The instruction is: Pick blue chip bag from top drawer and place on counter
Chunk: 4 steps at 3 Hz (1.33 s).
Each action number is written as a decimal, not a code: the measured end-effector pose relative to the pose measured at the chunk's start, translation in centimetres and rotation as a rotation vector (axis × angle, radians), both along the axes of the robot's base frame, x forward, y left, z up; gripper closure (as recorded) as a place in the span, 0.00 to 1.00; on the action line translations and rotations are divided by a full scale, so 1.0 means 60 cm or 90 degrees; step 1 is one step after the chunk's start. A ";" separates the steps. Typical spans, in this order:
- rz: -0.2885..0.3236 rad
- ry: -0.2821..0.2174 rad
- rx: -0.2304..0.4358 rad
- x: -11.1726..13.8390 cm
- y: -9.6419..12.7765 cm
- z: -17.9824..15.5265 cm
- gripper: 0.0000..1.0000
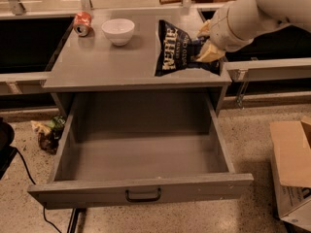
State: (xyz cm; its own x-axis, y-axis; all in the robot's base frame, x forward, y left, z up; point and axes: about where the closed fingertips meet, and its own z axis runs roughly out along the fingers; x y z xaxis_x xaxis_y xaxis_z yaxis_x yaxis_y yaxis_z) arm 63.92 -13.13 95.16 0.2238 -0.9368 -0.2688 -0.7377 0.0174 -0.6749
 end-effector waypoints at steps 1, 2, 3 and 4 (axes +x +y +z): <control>-0.015 -0.018 0.017 0.080 -0.010 0.004 1.00; -0.016 -0.008 0.031 0.177 -0.009 -0.017 1.00; -0.019 -0.011 0.053 0.254 -0.004 -0.021 1.00; -0.017 -0.026 0.074 0.311 0.010 -0.007 1.00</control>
Offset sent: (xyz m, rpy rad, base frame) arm 0.1911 -0.0164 0.0302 0.1125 -0.0824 -0.0504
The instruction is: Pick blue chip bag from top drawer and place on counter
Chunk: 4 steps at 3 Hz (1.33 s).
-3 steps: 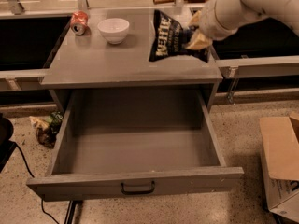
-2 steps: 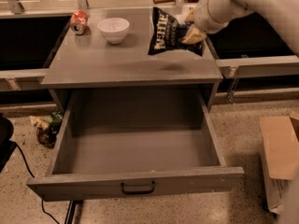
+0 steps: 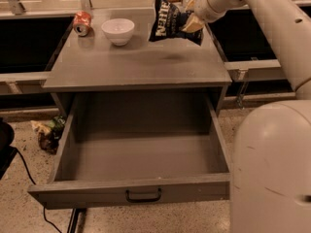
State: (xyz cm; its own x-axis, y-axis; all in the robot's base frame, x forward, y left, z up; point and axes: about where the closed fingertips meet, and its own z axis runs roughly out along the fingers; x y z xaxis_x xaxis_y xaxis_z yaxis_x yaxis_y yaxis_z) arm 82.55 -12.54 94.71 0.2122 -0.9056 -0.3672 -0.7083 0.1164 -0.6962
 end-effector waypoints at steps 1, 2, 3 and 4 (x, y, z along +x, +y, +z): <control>0.003 -0.008 0.016 0.032 0.013 0.009 0.81; 0.005 -0.001 0.035 0.046 0.023 0.002 0.57; 0.014 0.014 0.064 0.050 0.037 -0.013 0.34; 0.024 0.028 0.093 0.044 0.052 -0.023 0.11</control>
Offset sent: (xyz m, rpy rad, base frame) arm 0.0505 0.0111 0.0123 0.0897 0.0019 0.0082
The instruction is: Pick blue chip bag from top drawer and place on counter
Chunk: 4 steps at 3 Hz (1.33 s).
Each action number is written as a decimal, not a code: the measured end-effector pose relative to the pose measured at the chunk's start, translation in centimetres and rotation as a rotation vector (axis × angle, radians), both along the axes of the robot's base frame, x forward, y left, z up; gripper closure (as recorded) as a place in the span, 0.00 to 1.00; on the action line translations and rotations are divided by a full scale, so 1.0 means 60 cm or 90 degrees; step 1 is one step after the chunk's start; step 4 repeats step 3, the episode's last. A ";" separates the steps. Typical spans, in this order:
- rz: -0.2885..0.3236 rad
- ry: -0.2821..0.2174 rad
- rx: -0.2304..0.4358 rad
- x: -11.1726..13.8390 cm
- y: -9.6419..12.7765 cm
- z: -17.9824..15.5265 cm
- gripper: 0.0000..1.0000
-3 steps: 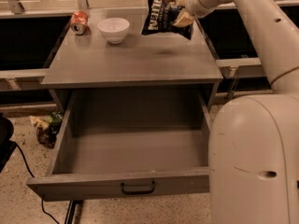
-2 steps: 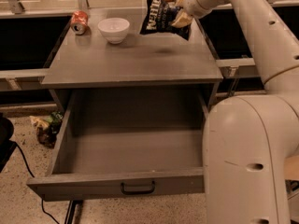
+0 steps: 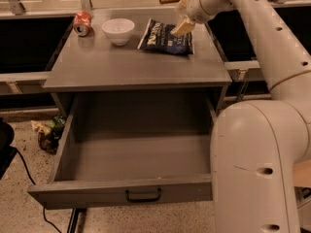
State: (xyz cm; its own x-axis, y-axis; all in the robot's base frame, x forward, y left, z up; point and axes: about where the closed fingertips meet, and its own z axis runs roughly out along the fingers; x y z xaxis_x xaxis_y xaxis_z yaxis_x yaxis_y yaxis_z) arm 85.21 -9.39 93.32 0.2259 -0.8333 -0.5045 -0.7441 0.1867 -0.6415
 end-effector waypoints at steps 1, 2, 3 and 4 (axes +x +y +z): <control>0.011 0.014 0.032 -0.012 0.010 -0.007 0.00; -0.005 -0.008 0.085 -0.040 -0.021 0.019 0.00; -0.035 -0.054 0.135 -0.085 -0.071 0.048 0.00; -0.035 -0.054 0.135 -0.085 -0.071 0.048 0.00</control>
Offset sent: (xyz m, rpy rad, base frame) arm -0.0701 -0.0459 0.0243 0.2548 -0.0873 -0.0729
